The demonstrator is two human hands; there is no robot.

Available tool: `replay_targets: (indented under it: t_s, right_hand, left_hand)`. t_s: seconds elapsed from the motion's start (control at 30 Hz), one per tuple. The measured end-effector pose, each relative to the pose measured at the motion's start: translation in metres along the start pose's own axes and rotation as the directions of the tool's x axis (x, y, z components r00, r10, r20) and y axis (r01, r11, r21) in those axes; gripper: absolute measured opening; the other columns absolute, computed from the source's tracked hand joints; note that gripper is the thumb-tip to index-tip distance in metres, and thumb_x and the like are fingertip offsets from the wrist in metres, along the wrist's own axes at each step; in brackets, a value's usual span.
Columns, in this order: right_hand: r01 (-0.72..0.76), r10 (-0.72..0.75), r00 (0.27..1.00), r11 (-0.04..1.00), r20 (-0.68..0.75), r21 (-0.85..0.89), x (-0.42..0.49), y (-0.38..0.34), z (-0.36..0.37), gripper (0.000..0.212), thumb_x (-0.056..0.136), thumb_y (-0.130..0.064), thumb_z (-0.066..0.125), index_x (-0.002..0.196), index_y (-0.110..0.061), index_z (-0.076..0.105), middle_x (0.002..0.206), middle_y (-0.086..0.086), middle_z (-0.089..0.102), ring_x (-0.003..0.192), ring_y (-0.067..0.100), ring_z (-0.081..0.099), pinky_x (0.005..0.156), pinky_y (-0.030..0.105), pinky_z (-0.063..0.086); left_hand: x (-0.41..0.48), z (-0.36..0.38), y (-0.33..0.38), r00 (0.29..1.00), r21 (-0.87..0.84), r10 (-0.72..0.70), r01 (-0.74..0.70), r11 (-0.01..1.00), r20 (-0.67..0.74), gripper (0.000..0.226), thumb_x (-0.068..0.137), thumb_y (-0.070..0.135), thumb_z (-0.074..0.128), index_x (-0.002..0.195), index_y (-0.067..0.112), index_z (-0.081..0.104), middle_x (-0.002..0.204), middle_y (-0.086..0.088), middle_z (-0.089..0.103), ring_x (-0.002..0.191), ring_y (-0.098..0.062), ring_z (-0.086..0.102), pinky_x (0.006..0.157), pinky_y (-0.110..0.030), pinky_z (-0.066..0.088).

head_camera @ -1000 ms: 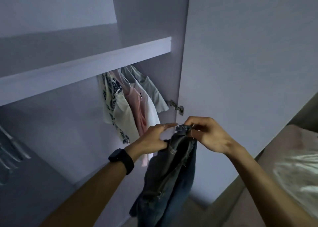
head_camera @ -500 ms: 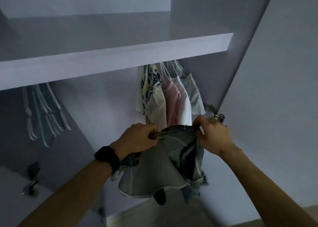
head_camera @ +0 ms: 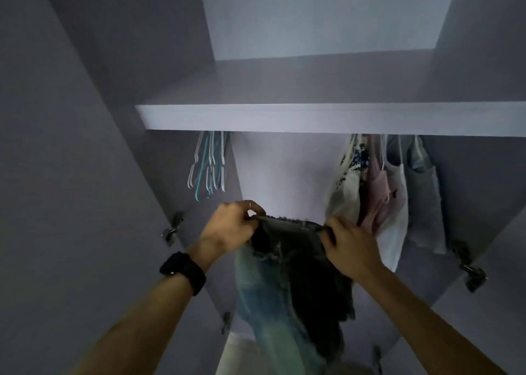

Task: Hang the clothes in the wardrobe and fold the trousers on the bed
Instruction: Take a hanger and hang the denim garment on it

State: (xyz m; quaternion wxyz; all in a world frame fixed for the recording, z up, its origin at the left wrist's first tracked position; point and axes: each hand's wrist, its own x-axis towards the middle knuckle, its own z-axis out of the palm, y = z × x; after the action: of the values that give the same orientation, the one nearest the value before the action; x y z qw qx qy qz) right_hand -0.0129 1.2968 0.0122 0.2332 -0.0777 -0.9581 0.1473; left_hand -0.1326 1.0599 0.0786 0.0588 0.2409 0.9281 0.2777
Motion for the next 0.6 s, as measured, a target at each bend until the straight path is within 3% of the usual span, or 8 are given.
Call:
replay_targets:
  t_s: [0.07, 0.17, 0.3, 0.37, 0.5, 0.6]
  right_hand:
    - [0.095, -0.095, 0.995, 0.995, -0.017, 0.003, 0.003, -0.012, 0.002, 0.018, 0.084, -0.016, 0.075, 0.082, -0.007, 0.059, 0.073, 0.010, 0.063, 0.054, 0.030, 0.058, 0.043, 0.028, 0.038]
    - [0.194, -0.197, 0.980, 0.979, -0.028, -0.066, 0.010, -0.028, 0.000, 0.023, 0.077, -0.013, 0.079, 0.085, -0.010, 0.058, 0.074, 0.006, 0.059, 0.051, 0.028, 0.055, 0.040, 0.025, 0.030]
    - [0.232, -0.236, 0.972, 0.952, 0.006, -0.202, 0.032, -0.041, -0.013, 0.029, 0.074, -0.015, 0.081, 0.091, -0.011, 0.057, 0.082, 0.007, 0.055, 0.054, 0.030, 0.059, 0.045, 0.026, 0.029]
    - [0.207, -0.194, 0.978, 0.954, 0.077, -0.219, 0.037, -0.040, -0.013, 0.027, 0.082, -0.023, 0.075, 0.100, -0.015, 0.057, 0.096, 0.006, 0.055, 0.068, 0.033, 0.065, 0.051, 0.030, 0.033]
    - [0.112, -0.092, 0.976, 0.989, 0.199, -0.091, 0.061, -0.042, -0.029, 0.023, 0.092, -0.029, 0.063, 0.112, -0.020, 0.058, 0.111, 0.004, 0.057, 0.095, 0.034, 0.063, 0.069, 0.034, 0.047]
    - [0.127, -0.131, 0.988, 0.990, 0.081, 0.054, 0.081, -0.057, -0.052, 0.020, 0.084, -0.019, 0.069, 0.104, -0.021, 0.069, 0.103, 0.005, 0.067, 0.094, 0.031, 0.064, 0.077, 0.035, 0.052]
  left_hand:
    - [-0.013, -0.017, 0.008, 0.996, 0.136, -0.028, 0.040, 0.990, -0.086, 0.030, 0.083, 0.026, 0.057, 0.100, 0.047, 0.069, 0.096, 0.012, 0.074, 0.092, -0.016, 0.068, 0.079, -0.029, 0.055]
    - [-0.029, -0.045, 0.012, 0.979, 0.275, -0.067, 0.119, 0.954, -0.193, 0.038, 0.081, 0.029, 0.055, 0.110, 0.050, 0.067, 0.106, 0.008, 0.073, 0.101, -0.025, 0.066, 0.084, -0.036, 0.054]
    - [-0.047, -0.070, 0.002, 0.950, 0.413, -0.041, 0.173, 0.894, -0.309, 0.038, 0.083, 0.034, 0.057, 0.117, 0.052, 0.063, 0.104, 0.003, 0.071, 0.097, -0.029, 0.067, 0.076, -0.034, 0.048]
    - [-0.056, -0.074, -0.009, 0.945, 0.492, -0.016, 0.184, 0.851, -0.326, 0.038, 0.087, 0.038, 0.054, 0.122, 0.051, 0.060, 0.103, 0.000, 0.071, 0.094, -0.030, 0.067, 0.071, -0.033, 0.041]
    - [-0.071, -0.099, -0.042, 0.935, 0.521, -0.092, 0.271, 0.810, -0.344, 0.036, 0.092, 0.037, 0.051, 0.126, 0.047, 0.059, 0.110, -0.002, 0.070, 0.099, -0.032, 0.066, 0.072, -0.034, 0.041]
    - [-0.085, -0.107, -0.057, 0.925, 0.489, -0.154, 0.318, 0.812, -0.346, 0.036, 0.093, 0.034, 0.050, 0.125, 0.045, 0.060, 0.111, -0.001, 0.070, 0.101, -0.031, 0.066, 0.072, -0.034, 0.041]
